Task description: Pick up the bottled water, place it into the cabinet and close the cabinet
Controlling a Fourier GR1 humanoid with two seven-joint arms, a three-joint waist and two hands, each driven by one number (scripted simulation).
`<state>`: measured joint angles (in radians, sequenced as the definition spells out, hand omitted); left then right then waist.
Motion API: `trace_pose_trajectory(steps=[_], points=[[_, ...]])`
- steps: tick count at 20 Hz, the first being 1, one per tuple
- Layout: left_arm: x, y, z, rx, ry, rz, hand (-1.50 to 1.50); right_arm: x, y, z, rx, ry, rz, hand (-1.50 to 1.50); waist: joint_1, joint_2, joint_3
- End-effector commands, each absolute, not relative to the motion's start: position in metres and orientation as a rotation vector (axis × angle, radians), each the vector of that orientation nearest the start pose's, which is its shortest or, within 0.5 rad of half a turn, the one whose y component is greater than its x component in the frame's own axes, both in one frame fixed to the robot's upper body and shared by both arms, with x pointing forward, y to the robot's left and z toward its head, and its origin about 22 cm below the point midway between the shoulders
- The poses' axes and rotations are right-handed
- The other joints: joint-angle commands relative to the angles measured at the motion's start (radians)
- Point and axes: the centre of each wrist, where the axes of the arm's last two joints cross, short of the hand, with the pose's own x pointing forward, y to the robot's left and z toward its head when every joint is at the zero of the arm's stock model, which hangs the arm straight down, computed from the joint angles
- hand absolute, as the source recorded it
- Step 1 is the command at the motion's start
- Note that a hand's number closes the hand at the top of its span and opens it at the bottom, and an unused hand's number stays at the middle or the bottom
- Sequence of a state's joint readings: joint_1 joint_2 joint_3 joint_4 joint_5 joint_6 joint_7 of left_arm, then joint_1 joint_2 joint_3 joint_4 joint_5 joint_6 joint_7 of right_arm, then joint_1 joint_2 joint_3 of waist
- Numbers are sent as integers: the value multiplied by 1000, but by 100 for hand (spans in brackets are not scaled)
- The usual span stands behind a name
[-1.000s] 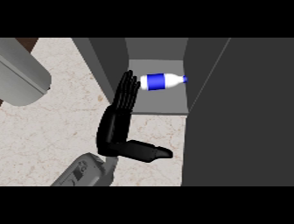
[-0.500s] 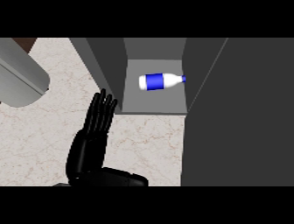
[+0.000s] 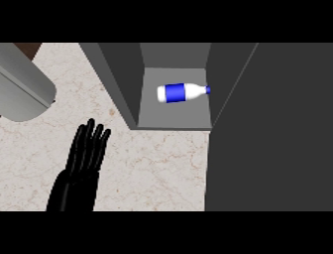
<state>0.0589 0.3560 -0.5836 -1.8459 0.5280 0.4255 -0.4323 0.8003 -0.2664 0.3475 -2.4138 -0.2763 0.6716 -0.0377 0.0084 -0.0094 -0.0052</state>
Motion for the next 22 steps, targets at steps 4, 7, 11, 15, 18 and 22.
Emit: trace_pose_trajectory(steps=[4,7,11,15,18,22], points=[[172,202,41,-300,-1898,180,-150,53,-200,154,682,-1714,673,150,-7,-4,-2],[160,209,48,-302,-1879,170,-150,59,-185,155,677,-1761,704,150,4,-7,-2],[149,220,44,-301,-1878,166,-150,69,-163,157,653,-1783,774,150,31,-2,-4],[157,241,45,-278,-1898,176,-150,76,-150,162,642,-1782,835,150,25,-2,-6],[149,240,45,-284,-1885,183,-150,80,-141,166,637,-1792,823,150,25,-4,-6],[143,248,46,-294,-1897,168,-150,91,-122,165,648,-1780,850,150,31,-4,-6]])
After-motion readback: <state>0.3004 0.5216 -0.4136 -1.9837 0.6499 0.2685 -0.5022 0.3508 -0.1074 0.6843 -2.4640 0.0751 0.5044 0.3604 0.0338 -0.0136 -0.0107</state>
